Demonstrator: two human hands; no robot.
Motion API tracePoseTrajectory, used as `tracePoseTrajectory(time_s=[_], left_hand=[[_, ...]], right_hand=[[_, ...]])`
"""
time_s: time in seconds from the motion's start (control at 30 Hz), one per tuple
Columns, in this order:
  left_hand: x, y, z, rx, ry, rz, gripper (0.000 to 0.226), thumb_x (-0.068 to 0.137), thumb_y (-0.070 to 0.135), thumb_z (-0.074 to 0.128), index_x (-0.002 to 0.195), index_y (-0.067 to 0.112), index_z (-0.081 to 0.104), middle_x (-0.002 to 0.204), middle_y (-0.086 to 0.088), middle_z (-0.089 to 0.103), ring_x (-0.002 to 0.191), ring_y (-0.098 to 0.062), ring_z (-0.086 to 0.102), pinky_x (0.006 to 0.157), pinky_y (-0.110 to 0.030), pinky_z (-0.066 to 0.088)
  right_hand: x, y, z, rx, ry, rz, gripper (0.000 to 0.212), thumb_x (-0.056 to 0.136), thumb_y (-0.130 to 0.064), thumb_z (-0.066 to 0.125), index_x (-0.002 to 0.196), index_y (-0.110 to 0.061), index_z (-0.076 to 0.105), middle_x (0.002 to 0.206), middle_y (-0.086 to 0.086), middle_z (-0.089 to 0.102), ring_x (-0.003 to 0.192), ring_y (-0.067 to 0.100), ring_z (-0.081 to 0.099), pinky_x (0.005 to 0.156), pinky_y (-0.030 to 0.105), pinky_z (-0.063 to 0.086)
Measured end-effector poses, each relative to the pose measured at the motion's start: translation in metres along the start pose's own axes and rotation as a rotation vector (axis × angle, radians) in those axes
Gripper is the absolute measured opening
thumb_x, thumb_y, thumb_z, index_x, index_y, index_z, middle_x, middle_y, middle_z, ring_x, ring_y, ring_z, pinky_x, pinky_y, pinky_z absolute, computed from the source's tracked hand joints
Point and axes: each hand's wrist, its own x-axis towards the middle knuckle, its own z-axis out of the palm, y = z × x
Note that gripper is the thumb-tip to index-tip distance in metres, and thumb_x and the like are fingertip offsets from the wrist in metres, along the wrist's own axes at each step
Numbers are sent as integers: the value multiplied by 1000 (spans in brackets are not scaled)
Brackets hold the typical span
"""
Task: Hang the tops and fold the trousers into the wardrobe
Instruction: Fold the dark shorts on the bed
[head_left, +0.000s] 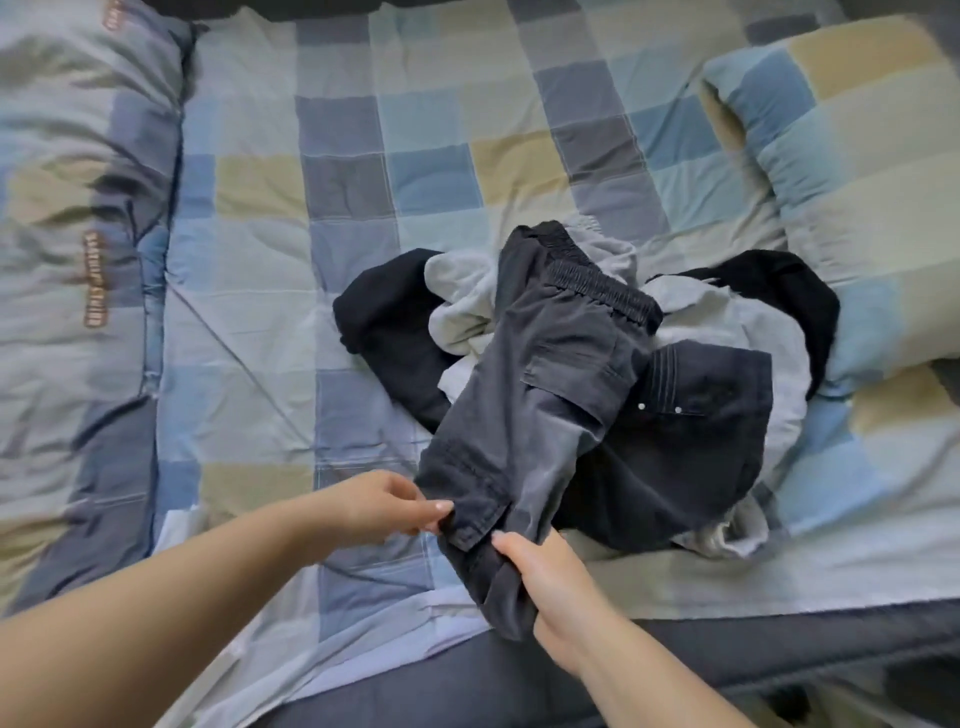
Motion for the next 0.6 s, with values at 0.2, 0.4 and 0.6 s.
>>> tracePoseTrajectory(time_s=[0.2,0.4,0.6], left_hand=[[20,-49,-6,122,59,-44,27,89,42,62,95,16,66,94,-1,69,85,-13,61,63,-18,43],[63,-7,-4,-56,284,114,8,89,30,61,88,23,66,95,2,71,87,-13,65,69,-24,48],[100,92,-15,-142,527,327,12,90,25,56,98,24,65,95,9,67,93,-11,63,78,-24,48]], right_hand=[[14,26,9,-335,76,-64,18,90,-28,61,98,-14,54,101,-4,64,94,12,59,90,35,50],[50,-59,-48,-449,355,-361,5,91,-34,57,89,-30,58,88,-9,65,88,14,63,88,40,51],[99,-190,-93,-1086,510,-897,39,89,-23,59,126,-12,55,131,10,52,122,26,47,104,39,37]])
